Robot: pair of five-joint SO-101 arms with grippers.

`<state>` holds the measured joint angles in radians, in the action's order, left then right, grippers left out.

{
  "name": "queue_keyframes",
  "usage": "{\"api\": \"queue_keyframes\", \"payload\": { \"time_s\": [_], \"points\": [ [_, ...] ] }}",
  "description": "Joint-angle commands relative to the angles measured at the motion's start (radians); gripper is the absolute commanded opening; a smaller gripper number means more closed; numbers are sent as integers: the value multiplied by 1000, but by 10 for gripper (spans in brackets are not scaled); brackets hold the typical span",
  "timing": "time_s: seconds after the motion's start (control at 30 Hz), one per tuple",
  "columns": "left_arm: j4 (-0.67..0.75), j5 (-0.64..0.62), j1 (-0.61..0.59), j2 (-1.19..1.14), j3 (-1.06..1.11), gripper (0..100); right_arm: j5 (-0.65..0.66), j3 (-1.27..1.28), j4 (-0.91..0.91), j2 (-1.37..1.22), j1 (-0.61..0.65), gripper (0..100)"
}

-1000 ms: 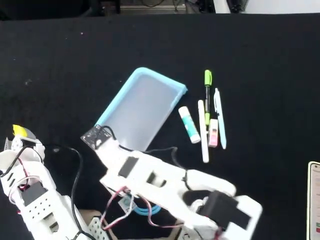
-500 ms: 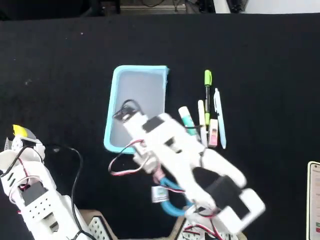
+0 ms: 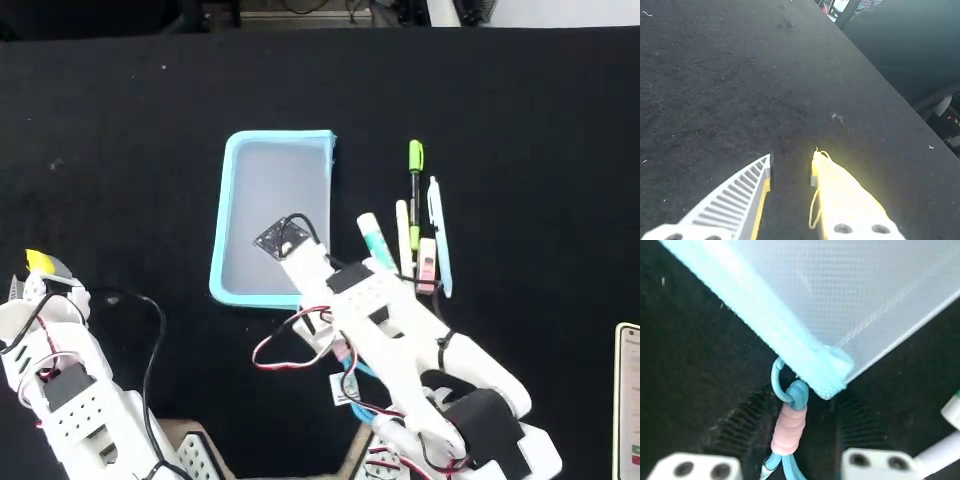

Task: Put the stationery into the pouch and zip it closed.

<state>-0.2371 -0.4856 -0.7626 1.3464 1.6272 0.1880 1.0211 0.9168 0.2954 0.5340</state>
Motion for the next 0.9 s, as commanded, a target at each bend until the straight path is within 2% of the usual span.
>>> {"api": "queue_keyframes", "payload": {
  "time_s": [0.0, 0.23, 0.33, 0.43, 0.63, 0.77, 0.87],
  "points": [
    [21, -6, 8, 9, -71, 141, -17, -5, -32, 35, -9, 170],
    [21, -5, 13, 9, -68, 141, 8, 48, -114, 33, 25, 151],
    [21, -5, 51, 9, -68, 141, 115, 68, -101, 33, 26, 5],
    [21, 37, 162, 9, -68, 143, 230, 65, -32, 42, -6, 8],
    [21, 353, 495, 9, -65, 145, 353, -39, 60, 173, -226, 9],
    [23, 448, 710, 9, -77, 145, 428, -148, 152, 367, -241, 10],
    [75, 483, 799, 8, -84, 142, 443, -219, 173, 526, -241, 10]
  ]
}}
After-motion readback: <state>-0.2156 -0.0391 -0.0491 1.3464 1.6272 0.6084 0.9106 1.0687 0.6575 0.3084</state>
